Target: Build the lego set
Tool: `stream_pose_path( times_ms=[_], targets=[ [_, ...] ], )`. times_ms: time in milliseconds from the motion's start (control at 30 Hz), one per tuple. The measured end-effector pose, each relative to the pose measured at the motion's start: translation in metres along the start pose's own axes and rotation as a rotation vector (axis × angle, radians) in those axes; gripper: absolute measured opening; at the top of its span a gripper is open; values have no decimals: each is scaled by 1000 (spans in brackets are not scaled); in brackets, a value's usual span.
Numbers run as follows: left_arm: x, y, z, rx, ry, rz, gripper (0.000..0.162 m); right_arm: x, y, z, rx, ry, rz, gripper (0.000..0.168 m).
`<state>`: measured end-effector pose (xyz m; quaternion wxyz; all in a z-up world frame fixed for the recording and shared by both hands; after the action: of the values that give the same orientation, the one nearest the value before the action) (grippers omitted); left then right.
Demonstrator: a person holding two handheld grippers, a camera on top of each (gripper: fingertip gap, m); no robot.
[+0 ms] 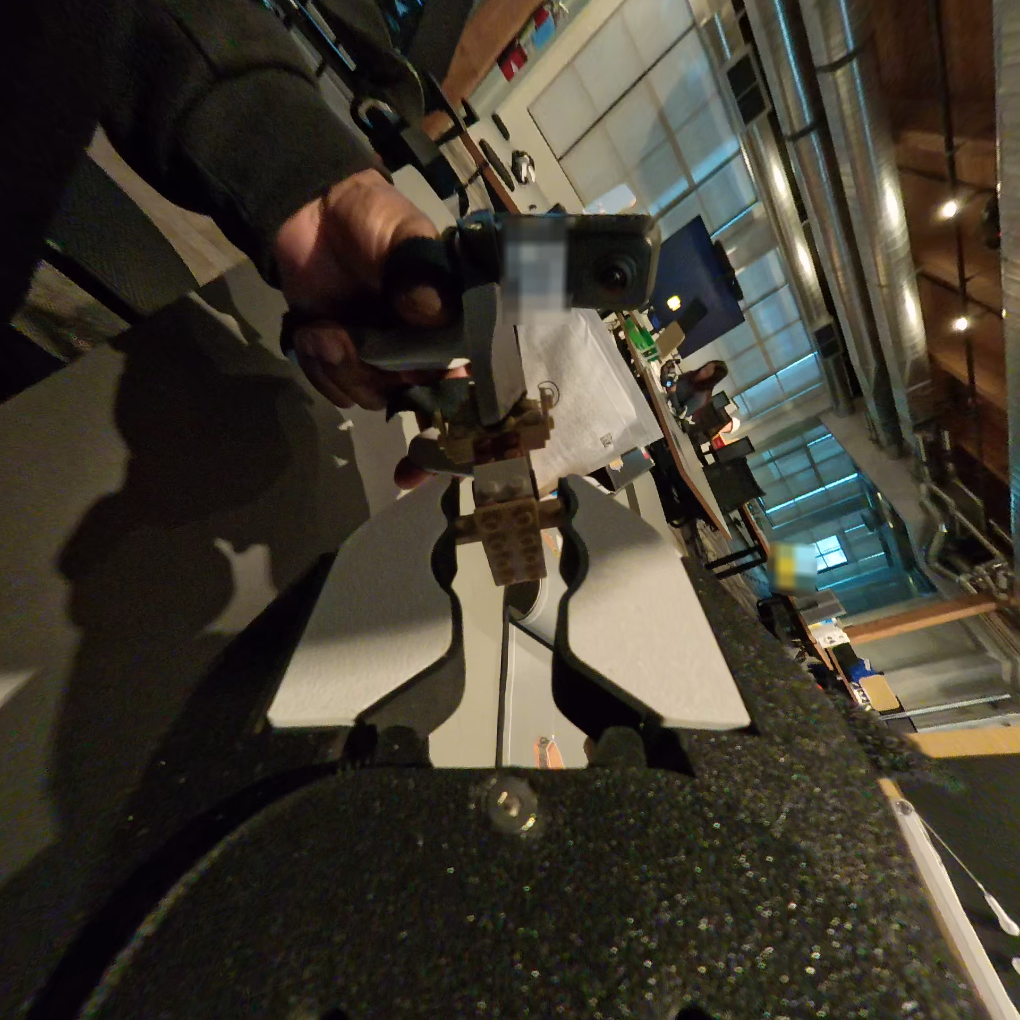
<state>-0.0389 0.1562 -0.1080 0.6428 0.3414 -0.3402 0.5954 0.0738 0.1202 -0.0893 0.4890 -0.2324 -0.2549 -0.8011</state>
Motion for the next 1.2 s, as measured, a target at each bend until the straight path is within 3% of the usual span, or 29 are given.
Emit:
stream_pose_path(
  times_ms=[1200],
  targets=[
    [2, 2, 11, 17, -102, -21, 54, 7, 3, -4, -33, 99, 49, 33]
  ],
)
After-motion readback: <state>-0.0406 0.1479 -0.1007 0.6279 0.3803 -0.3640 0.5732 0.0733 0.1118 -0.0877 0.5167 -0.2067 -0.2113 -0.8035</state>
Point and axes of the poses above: each gripper's, where its closed fingertips meet, y back along the fingers, x out of its top, z = x × y across the jaws, the point moved 6 cm from there along y, back along the fingers, and after that the axes turned 2 degrees about x, right-handed, at the moved point
